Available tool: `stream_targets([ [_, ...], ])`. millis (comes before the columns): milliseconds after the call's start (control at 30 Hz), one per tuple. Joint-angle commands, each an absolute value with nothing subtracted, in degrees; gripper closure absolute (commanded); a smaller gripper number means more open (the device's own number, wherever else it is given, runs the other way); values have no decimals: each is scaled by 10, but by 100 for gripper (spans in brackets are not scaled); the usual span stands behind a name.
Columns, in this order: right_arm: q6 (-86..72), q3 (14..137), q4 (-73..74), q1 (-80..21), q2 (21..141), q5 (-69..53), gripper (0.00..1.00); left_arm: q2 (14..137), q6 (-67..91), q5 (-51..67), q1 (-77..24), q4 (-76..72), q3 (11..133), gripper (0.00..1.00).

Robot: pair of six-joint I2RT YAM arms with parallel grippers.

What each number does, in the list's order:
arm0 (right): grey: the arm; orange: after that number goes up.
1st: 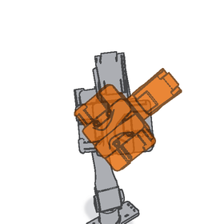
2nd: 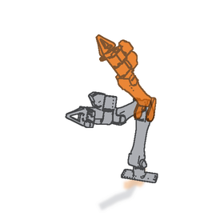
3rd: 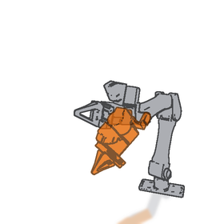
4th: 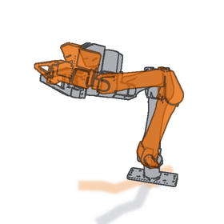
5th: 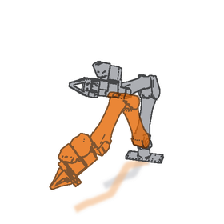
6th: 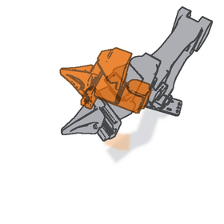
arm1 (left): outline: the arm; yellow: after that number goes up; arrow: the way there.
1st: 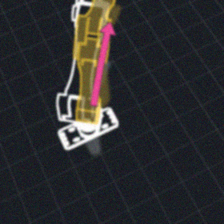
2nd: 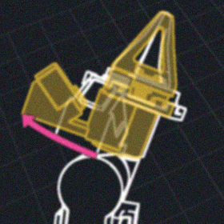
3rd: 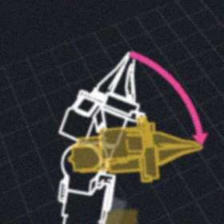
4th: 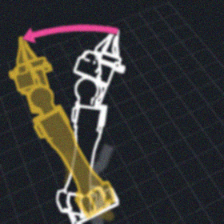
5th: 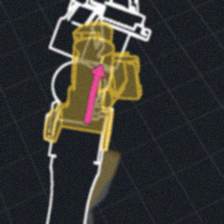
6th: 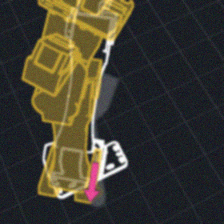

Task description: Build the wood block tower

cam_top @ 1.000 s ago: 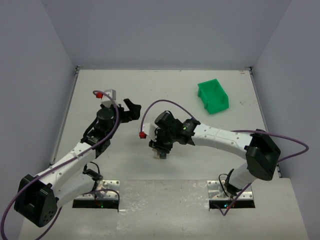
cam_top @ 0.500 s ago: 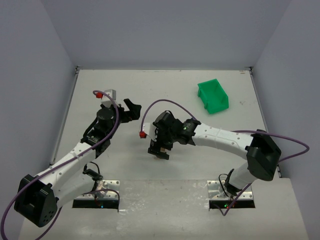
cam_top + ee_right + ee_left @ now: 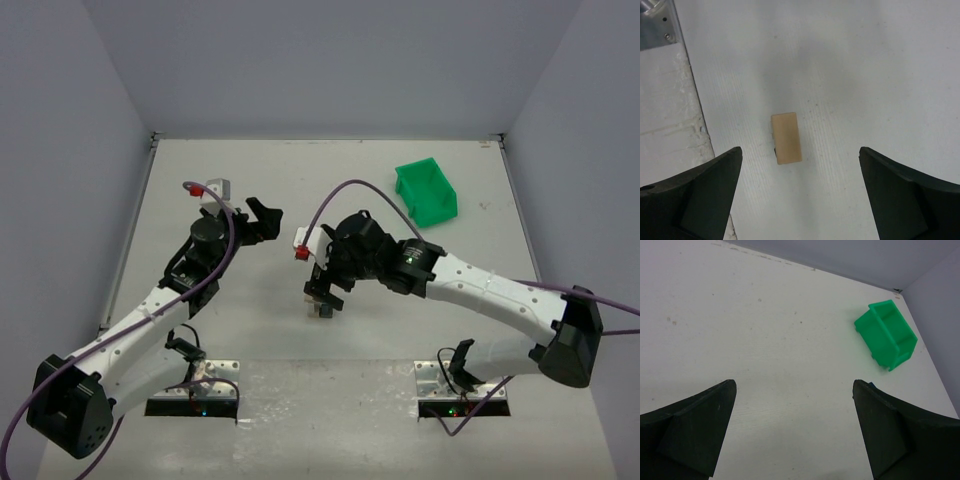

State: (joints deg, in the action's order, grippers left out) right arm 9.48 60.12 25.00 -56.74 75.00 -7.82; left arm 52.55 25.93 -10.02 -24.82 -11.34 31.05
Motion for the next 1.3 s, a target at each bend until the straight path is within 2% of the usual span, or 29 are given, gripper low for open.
stream_targets([
  [0, -3, 598, 221, -526, 729, 26, 1, 513, 262, -90, -250, -132, 313, 0],
  [200, -197, 544, 210, -344, 729, 49, 1, 515, 263, -85, -250, -130, 312, 0],
  [400, -233, 484, 146, -217, 750, -5, 1, 523, 261, -88, -250, -132, 314, 0],
  [467, -211, 466, 97, -183, 790, -68, 1, 530, 261, -88, -250, -134, 314, 0],
  [633, -195, 463, 17, -152, 870, -106, 1, 546, 259, -91, -250, -134, 320, 0],
  [800, -188, 478, -27, -140, 948, -135, 6, 558, 257, -88, -250, -137, 323, 0],
  [933, -188, 478, -48, -138, 971, -141, 17, 566, 255, -92, -250, -137, 324, 0],
  [1000, -189, 475, -52, -138, 977, -139, 27, 569, 255, -92, -250, -138, 325, 0],
  [1267, -194, 467, -50, -138, 986, -113, 59, 581, 252, -85, -250, -141, 328, 0],
])
